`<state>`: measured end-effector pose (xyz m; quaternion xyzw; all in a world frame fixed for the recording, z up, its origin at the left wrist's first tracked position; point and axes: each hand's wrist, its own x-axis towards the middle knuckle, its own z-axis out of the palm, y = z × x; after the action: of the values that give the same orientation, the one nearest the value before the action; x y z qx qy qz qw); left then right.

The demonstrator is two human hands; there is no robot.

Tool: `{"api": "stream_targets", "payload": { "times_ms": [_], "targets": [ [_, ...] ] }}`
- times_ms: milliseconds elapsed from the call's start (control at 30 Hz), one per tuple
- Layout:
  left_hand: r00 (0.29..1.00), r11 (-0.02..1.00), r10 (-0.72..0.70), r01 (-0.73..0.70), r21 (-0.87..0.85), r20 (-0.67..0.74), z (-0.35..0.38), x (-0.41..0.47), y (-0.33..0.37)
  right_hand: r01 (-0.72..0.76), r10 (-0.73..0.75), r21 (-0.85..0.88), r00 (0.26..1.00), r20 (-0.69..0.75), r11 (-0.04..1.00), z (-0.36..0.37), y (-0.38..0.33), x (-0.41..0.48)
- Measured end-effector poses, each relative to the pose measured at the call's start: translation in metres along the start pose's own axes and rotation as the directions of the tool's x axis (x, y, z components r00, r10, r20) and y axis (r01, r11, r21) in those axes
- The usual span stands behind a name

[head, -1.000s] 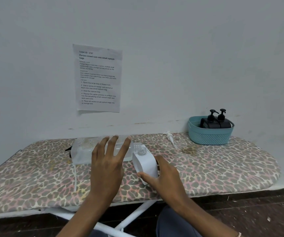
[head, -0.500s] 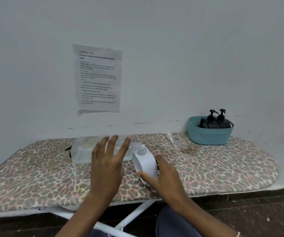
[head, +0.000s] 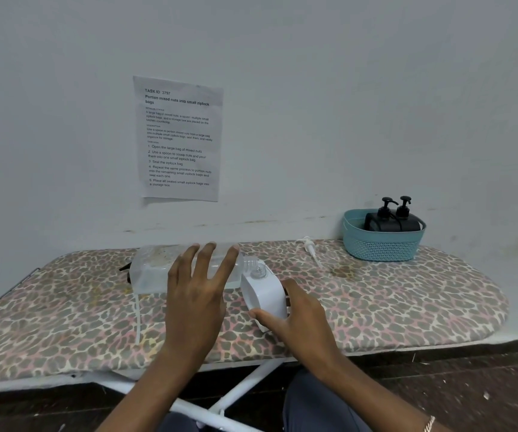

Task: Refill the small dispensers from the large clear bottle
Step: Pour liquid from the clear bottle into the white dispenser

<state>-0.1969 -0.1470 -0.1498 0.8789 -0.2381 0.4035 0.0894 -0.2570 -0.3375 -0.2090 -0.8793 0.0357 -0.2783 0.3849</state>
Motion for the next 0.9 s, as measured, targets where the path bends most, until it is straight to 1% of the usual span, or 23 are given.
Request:
{"api": "stream_targets", "payload": {
  "times_ms": [900],
  "targets": [
    [1.0, 1.0, 0.006, -0.006, 0.02, -0.001, 0.0007, -0.0003, -0.0004, -0.009, 0.009, 0.011, 1.0, 0.018, 1.0, -0.0038, -0.0047, -0.0011]
  ]
}}
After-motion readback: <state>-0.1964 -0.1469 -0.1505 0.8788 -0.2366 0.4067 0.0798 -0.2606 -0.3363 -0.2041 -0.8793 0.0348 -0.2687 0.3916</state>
